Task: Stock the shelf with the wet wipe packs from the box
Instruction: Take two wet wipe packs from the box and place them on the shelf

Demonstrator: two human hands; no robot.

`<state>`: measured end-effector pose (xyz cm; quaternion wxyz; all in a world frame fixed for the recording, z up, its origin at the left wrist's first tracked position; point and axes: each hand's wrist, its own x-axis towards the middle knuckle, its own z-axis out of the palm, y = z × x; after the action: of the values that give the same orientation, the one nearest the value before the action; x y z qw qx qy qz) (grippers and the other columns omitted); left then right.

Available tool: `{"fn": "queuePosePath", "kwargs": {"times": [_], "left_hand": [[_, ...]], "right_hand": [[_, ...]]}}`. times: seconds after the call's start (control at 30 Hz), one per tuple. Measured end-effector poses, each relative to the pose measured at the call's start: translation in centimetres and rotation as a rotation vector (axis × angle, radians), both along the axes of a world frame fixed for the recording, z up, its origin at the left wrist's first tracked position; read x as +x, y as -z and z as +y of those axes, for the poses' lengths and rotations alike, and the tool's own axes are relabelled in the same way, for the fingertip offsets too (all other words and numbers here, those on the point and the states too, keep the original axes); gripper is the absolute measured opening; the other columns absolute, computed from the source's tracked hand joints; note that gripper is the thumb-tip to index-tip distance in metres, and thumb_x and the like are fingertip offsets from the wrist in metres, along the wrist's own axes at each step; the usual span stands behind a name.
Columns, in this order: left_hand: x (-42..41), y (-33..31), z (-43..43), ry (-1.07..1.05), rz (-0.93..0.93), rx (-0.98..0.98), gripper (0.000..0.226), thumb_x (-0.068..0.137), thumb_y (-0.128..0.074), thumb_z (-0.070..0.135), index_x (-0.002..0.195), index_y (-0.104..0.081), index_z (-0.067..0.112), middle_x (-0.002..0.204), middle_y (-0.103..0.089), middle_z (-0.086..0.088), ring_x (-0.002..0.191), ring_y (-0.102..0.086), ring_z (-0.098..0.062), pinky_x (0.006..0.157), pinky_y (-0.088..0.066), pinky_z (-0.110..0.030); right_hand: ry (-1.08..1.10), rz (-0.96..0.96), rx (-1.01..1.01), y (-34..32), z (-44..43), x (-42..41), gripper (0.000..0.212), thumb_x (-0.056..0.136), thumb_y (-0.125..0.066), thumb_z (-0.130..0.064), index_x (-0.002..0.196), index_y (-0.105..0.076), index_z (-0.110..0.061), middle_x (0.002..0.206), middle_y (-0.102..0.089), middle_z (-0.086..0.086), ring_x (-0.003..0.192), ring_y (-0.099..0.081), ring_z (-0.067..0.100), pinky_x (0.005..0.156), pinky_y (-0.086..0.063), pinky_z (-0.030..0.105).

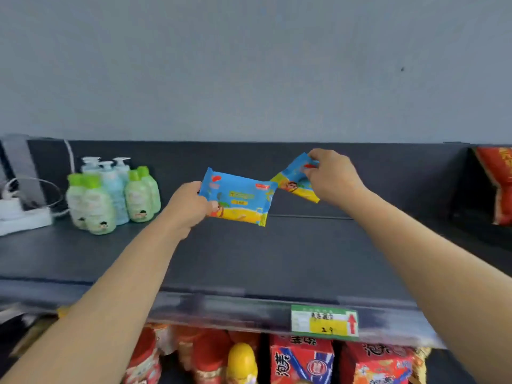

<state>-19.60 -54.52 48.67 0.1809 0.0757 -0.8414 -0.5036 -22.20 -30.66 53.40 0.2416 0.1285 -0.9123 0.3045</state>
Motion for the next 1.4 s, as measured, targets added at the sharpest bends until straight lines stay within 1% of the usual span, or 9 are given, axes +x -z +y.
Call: {"fn": "queuePosePath", "kwargs": {"times": [0.17, 0.43, 0.67, 0.83, 0.93, 1.0, 1.13, 1.27, 1.4], "left_hand": [[-5.3, 1.2, -8.2, -0.067, -0.063, 0.083, 0.037, 0.083, -0.06, -0.01, 0.118, -0.057, 0.0, 0.107, -0.062, -0.008, 0.096, -0.056, -0.02, 0.082, -0.043, -0.029], [-13.8, 3.6, -15.0, -0.041, -0.243, 0.051, 0.047, 0.08, -0.064, -0.01, 0.125, -0.055, 0.003, 0.124, -0.062, -0.014, 0.115, -0.058, -0.03, 0.103, -0.046, -0.043], [-17.2, 4.7, -14.8, -0.211, -0.286, -0.18, 0.046, 0.089, -0.063, 0.013, 0.126, -0.043, -0.005, 0.117, -0.056, -0.018, 0.097, -0.055, -0.027, 0.083, -0.047, -0.038], [-17.4, 5.2, -13.8, -0.291, -0.194, -0.408, 0.07, 0.08, -0.071, 0.008, 0.132, -0.024, 0.0, 0.129, -0.045, -0.02, 0.115, -0.052, -0.035, 0.086, -0.047, -0.039], [-17.1, 5.8, -12.9, -0.302, 0.013, -0.835, 0.055, 0.079, -0.07, 0.009, 0.122, -0.035, 0.006, 0.124, -0.042, -0.015, 0.108, -0.049, -0.033, 0.081, -0.045, -0.038], [-17.1, 5.8, -12.3, -0.18, 0.109, -0.965, 0.044, 0.081, -0.066, 0.009, 0.117, -0.04, 0.009, 0.12, -0.043, -0.012, 0.104, -0.048, -0.029, 0.078, -0.043, -0.034], [-17.1, 5.1, -11.5, -0.126, 0.116, -1.089, 0.046, 0.083, -0.064, 0.01, 0.12, -0.038, 0.01, 0.121, -0.044, -0.012, 0.105, -0.048, -0.026, 0.072, -0.037, -0.029], [-16.4, 5.1, -10.9, -0.128, 0.092, -1.105, 0.044, 0.085, -0.063, 0.01, 0.12, -0.038, 0.01, 0.12, -0.047, -0.012, 0.107, -0.05, -0.027, 0.075, -0.043, -0.031], [-15.4, 4.7, -10.2, -0.115, 0.102, -1.041, 0.034, 0.087, -0.061, 0.01, 0.114, -0.041, 0.008, 0.117, -0.05, -0.011, 0.105, -0.051, -0.027, 0.072, -0.039, -0.029]], "right_hand": [[0.034, -0.013, 0.332, 1.4, -8.6, -4.9, 0.023, 0.094, -0.045, -0.012, 0.117, -0.048, -0.011, 0.11, -0.06, 0.016, 0.1, -0.058, 0.039, 0.066, -0.04, 0.034], [0.107, -0.142, 0.646, 3.4, -16.3, -11.1, 0.034, 0.089, -0.047, -0.001, 0.122, -0.047, -0.011, 0.115, -0.059, 0.012, 0.104, -0.059, 0.032, 0.066, -0.039, 0.033], [0.12, -0.207, 0.762, 5.7, -19.0, -15.2, 0.023, 0.092, -0.049, -0.007, 0.113, -0.057, -0.011, 0.103, -0.062, 0.007, 0.08, -0.051, 0.024, 0.059, -0.038, 0.029], [0.113, -0.153, 0.75, 6.2, -19.9, -16.0, 0.024, 0.088, -0.05, -0.002, 0.111, -0.053, -0.008, 0.087, -0.053, 0.006, 0.076, -0.048, 0.024, 0.055, -0.036, 0.028], [0.108, -0.072, 0.668, 6.9, -19.6, -16.4, 0.031, 0.087, -0.053, -0.003, 0.115, -0.041, -0.005, 0.072, -0.049, 0.004, 0.069, -0.048, 0.023, 0.043, -0.028, 0.026], [0.105, -0.047, 0.613, 7.3, -19.3, -16.6, 0.031, 0.089, -0.055, -0.008, 0.114, -0.037, -0.006, 0.072, -0.052, 0.005, 0.065, -0.048, 0.024, 0.04, -0.024, 0.027], [0.068, -0.062, 0.549, 7.4, -18.6, -16.5, 0.029, 0.091, -0.056, -0.011, 0.114, -0.039, -0.006, 0.086, -0.06, 0.011, 0.068, -0.05, 0.025, 0.042, -0.028, 0.027], [-0.011, -0.116, 0.421, 6.7, -17.3, -15.7, 0.028, 0.093, -0.049, -0.008, 0.119, -0.042, -0.009, 0.1, -0.063, 0.014, 0.08, -0.058, 0.03, 0.063, -0.05, 0.038], [-0.038, -0.091, 0.371, 6.4, -15.8, -14.5, 0.028, 0.095, -0.044, -0.013, 0.123, -0.045, -0.012, 0.103, -0.063, 0.014, 0.08, -0.057, 0.028, 0.063, -0.047, 0.035]]}}
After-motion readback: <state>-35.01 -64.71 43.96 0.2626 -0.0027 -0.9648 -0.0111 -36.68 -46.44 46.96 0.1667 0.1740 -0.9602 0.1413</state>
